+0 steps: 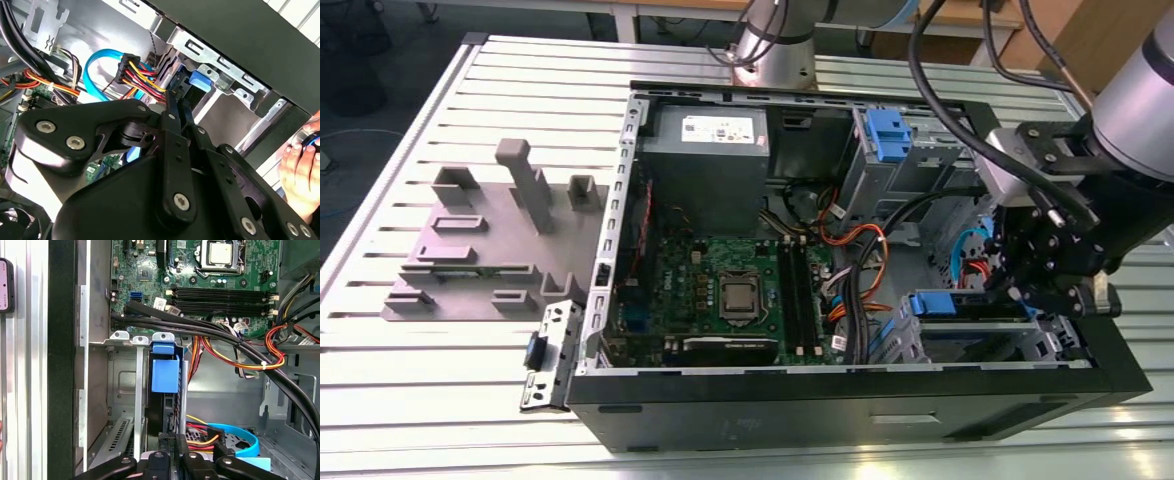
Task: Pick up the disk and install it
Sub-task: 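Insert the first disk wire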
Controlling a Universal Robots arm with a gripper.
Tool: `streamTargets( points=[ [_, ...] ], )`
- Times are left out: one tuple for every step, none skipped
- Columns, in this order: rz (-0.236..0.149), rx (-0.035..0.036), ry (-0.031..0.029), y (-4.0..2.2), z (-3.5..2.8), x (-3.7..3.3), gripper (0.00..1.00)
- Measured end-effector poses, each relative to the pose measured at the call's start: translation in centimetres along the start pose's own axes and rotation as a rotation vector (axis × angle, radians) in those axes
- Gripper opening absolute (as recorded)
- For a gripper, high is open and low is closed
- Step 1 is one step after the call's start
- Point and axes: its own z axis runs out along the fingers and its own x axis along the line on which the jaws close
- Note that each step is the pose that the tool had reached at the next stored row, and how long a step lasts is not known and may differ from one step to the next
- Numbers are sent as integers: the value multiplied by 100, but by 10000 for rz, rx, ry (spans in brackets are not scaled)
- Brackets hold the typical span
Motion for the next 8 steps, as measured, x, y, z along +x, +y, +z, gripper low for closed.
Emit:
streamTargets(
  points=[
    [0,0,0,0,0,0,16],
    [0,0,0,0,1,0,16],
    [0,0,-2,0,3,0,16],
    [0,0,-3,0,4,0,16],
    [0,0,-2,0,4,0,16],
    [0,0,-3,0,5,0,16],
    [0,-1,-6,0,7,0,16],
    [1,-1,-15,0,-3,0,18]
  ],
)
